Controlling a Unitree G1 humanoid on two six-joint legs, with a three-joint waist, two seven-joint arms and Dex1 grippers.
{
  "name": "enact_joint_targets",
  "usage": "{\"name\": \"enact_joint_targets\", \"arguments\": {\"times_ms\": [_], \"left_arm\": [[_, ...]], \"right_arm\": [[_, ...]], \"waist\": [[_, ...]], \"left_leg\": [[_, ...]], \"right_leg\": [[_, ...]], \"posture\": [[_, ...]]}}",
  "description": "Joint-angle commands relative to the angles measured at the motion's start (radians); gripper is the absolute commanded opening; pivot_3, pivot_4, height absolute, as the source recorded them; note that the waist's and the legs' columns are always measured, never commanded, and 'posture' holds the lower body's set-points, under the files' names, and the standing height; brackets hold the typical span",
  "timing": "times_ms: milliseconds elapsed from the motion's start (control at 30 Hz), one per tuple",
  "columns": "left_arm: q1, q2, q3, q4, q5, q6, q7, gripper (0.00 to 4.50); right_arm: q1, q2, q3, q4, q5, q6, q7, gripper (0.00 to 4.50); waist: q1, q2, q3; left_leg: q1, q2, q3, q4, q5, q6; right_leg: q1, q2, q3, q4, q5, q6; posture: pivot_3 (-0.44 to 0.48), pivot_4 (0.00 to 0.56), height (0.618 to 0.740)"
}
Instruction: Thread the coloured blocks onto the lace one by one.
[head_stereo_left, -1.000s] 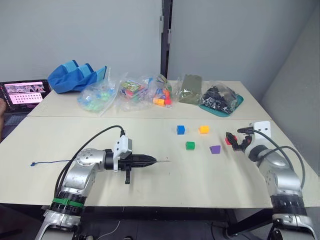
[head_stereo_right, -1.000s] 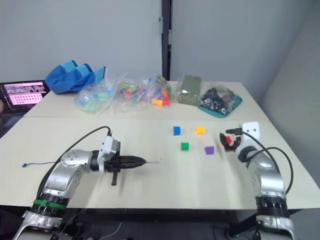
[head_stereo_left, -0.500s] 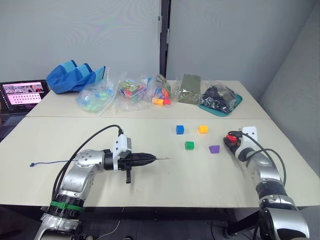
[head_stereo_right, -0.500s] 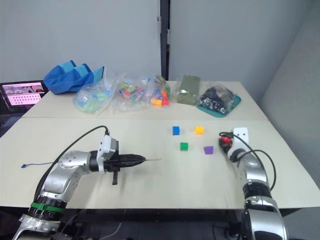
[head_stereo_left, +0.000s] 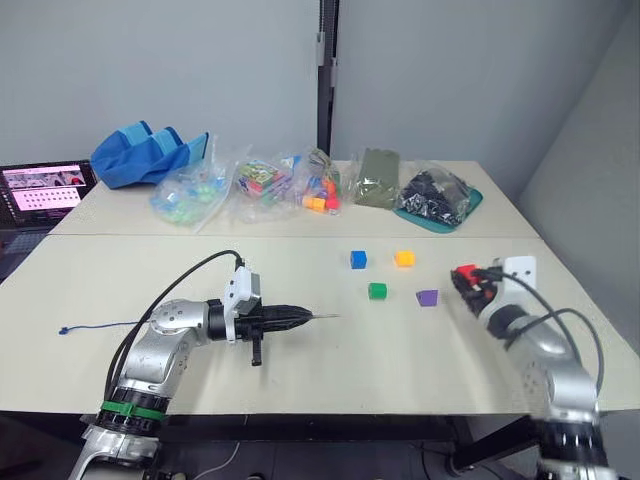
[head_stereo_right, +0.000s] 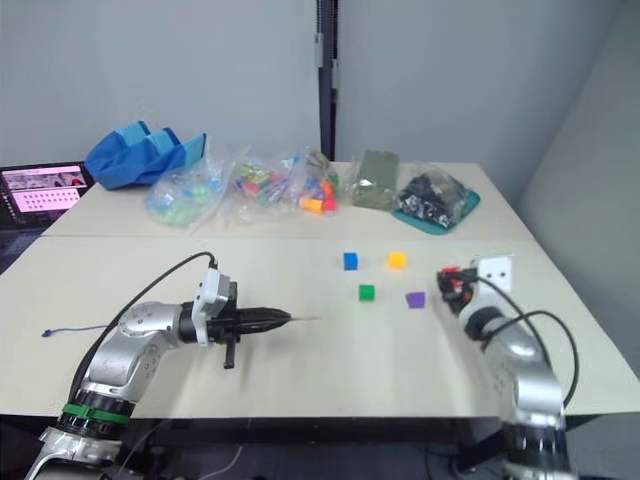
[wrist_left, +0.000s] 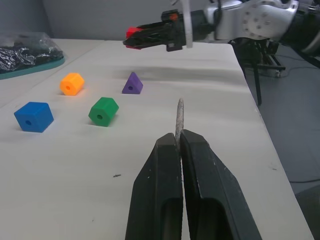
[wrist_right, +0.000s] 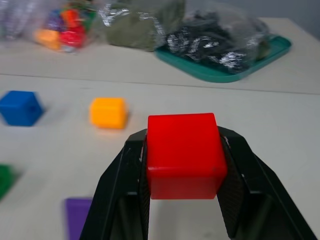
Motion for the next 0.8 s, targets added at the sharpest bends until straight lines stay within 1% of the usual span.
{"name": "enact_joint_targets", "arguments": {"times_ms": [33, 100, 300, 400, 500, 567, 600, 633, 700, 767, 800], "left_arm": [[-0.053, -0.003, -0.004, 0.039, 0.001, -0.029, -0.029, 0.0], [-0.076, -0.01, -0.012, 0.062, 0.003, -0.036, -0.041, 0.0], [-0.109, -0.018, -0.023, 0.105, 0.019, -0.059, -0.066, 0.0], [-0.107, -0.016, -0.024, 0.103, 0.024, -0.061, -0.069, 0.0], [-0.101, -0.009, -0.027, 0.094, 0.024, -0.052, -0.073, 0.0], [-0.098, -0.008, -0.027, 0.093, 0.023, -0.053, -0.073, 0.0], [-0.095, -0.009, -0.027, 0.092, 0.024, -0.054, -0.072, 0.0], [-0.092, -0.01, -0.027, 0.09, 0.024, -0.054, -0.069, 0.0], [-0.087, -0.015, -0.025, 0.083, 0.022, -0.053, -0.059, 0.0], [-0.07, -0.016, -0.017, 0.066, 0.017, -0.051, -0.045, 0.0], [-0.059, -0.014, -0.013, 0.058, 0.014, -0.05, -0.04, 0.0]], "right_arm": [[0.107, 0.097, 0.078, -0.249, 0.01, 0.072, -0.095, 1.19], [0.166, 0.156, 0.117, -0.299, -0.009, 0.093, -0.141, 1.19], [0.243, 0.241, 0.181, -0.329, -0.018, 0.163, -0.197, 1.19], [0.256, 0.278, 0.179, -0.341, 0.042, 0.208, -0.183, 1.19], [0.239, 0.303, 0.153, -0.367, 0.1, 0.248, -0.186, 1.19], [0.223, 0.304, 0.124, -0.382, 0.131, 0.271, -0.192, 2.24], [0.212, 0.287, 0.11, -0.392, 0.137, 0.283, -0.191, 2.47], [0.202, 0.262, 0.097, -0.401, 0.139, 0.294, -0.182, 2.95], [0.18, 0.196, 0.068, -0.417, 0.159, 0.319, -0.147, 3.65], [0.146, 0.098, 0.029, -0.429, 0.22, 0.362, -0.067, 4.34], [0.13, 0.04, 0.025, -0.431, 0.252, 0.382, -0.007, 4.49]], "waist": [[0.0, 0.0, 0.0], [0.001, 0.0, 0.0], [0.005, 0.0, 0.0], [0.003, 0.0, 0.0], [0.001, 0.0, 0.0], [0.001, 0.0, 0.0], [0.001, 0.0, 0.0], [0.001, 0.0, 0.0], [0.006, 0.0, 0.0], [0.008, 0.0, 0.0], [0.007, 0.0, 0.0]], "left_leg": [[0.0, 0.0, 0.0, 0.0, 0.0, 0.0], [-0.001, 0.0, 0.0, 0.0, 0.0, 0.0], [-0.001, 0.0, 0.0, 0.001, 0.0, 0.0], [-0.002, 0.0, 0.0, 0.001, 0.0, 0.0], [-0.001, 0.0, 0.0, 0.0, 0.0, 0.0], [-0.002, 0.0, 0.0, 0.0, 0.0, 0.0], [-0.002, 0.0, 0.0, 0.0, 0.0, 0.0], [-0.001, 0.0, 0.0, 0.0, 0.0, 0.0], [-0.002, 0.0, 0.0, 0.001, 0.0, 0.0], [-0.002, 0.0, 0.0, 0.001, 0.0, 0.0], [-0.002, 0.0, 0.0, 0.001, 0.0, 0.0]], "right_leg": [[0.0, 0.0, 0.0, 0.0, 0.0, 0.0], [-0.001, 0.0, 0.0, 0.0, 0.0, 0.0], [-0.001, 0.0, 0.0, 0.0, 0.0, 0.0], [-0.001, 0.0, 0.0, 0.0, 0.0, 0.0], [-0.001, 0.0, 0.0, 0.0, 0.0, 0.0], [-0.001, 0.0, 0.0, 0.0, 0.0, 0.0], [-0.001, 0.0, 0.0, 0.0, 0.0, 0.0], [-0.001, 0.0, 0.0, 0.0, 0.0, 0.0], [-0.001, 0.0, 0.0, 0.0, 0.0, 0.0], [-0.001, 0.0, 0.0, 0.0, 0.0, 0.0], [-0.001, 0.0, 0.0, 0.0, 0.0, 0.0]], "posture": [[0.0, 0.15, 0.74], [0.0, 0.15, 0.74], [0.0, 0.15, 0.74], [0.0, 0.15, 0.74], [0.0, 0.15, 0.74], [0.0, 0.15, 0.74], [0.0, 0.15, 0.74], [0.0, 0.15, 0.74], [0.0, 0.15, 0.74], [0.0, 0.15, 0.74], [0.0, 0.15, 0.74]]}}
